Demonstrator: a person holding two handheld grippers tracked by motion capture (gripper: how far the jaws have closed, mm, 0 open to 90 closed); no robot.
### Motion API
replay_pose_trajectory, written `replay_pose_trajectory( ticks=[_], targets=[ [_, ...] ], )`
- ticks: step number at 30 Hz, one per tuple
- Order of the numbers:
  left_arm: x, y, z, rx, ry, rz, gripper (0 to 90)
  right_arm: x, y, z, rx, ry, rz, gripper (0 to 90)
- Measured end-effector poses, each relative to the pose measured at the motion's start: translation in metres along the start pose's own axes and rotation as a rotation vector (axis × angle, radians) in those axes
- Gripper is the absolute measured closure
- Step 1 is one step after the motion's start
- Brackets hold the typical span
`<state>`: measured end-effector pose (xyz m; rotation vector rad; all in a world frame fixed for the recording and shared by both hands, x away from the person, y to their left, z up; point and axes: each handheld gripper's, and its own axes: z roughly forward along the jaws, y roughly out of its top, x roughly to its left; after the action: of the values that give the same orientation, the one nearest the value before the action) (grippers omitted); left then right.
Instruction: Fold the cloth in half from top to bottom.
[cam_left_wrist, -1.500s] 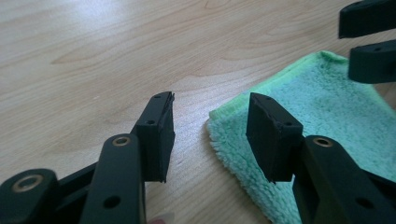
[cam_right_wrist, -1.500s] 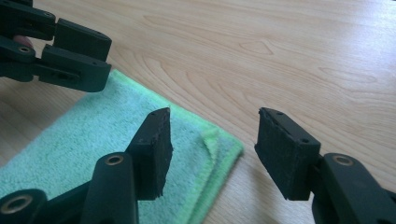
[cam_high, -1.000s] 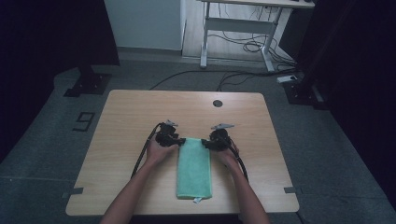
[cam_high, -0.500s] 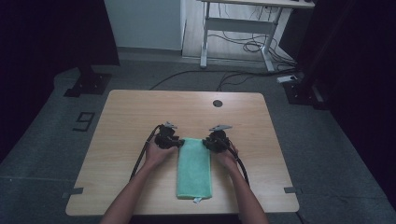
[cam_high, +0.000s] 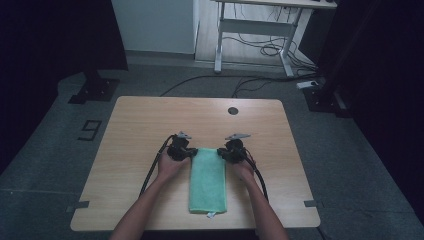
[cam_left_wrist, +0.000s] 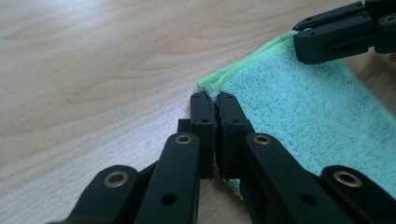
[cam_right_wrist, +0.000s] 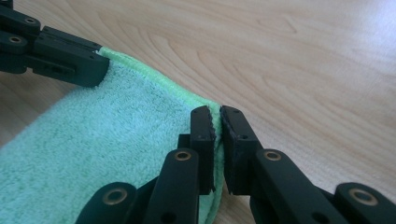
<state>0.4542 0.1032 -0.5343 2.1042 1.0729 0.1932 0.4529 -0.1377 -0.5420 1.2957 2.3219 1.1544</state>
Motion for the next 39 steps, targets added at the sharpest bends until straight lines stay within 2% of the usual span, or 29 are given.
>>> replay_pose_trajectory(
  ticks=[9,17,19,24,30,35,39],
  targets=[
    [0.000,0.013,-0.016,-0.059,-0.009,0.015,87.4,0.000,0.009,-0.018,-0.083,0.022,-0.024,83.5],
    [-0.008,0.032,-0.037,-0.133,-0.003,0.050,87.4,0.000,0.027,-0.041,-0.168,0.010,-0.052,83.4],
    [-0.010,0.032,-0.038,-0.134,0.002,0.052,87.4,0.002,0.029,-0.045,-0.188,0.009,-0.060,83.2],
    [-0.011,0.028,-0.040,-0.134,-0.003,0.054,87.3,0.004,0.027,-0.045,-0.179,0.013,-0.062,83.0],
    [-0.012,0.023,-0.050,-0.154,-0.008,0.071,87.2,0.010,0.027,-0.051,-0.192,0.025,-0.081,82.5],
    [-0.016,0.016,-0.055,-0.174,-0.015,0.085,87.1,0.017,0.022,-0.056,-0.209,0.026,-0.117,82.4],
    [-0.018,0.010,-0.057,-0.181,-0.026,0.090,87.0,0.018,0.016,-0.057,-0.201,0.033,-0.123,82.4]
  ],
)
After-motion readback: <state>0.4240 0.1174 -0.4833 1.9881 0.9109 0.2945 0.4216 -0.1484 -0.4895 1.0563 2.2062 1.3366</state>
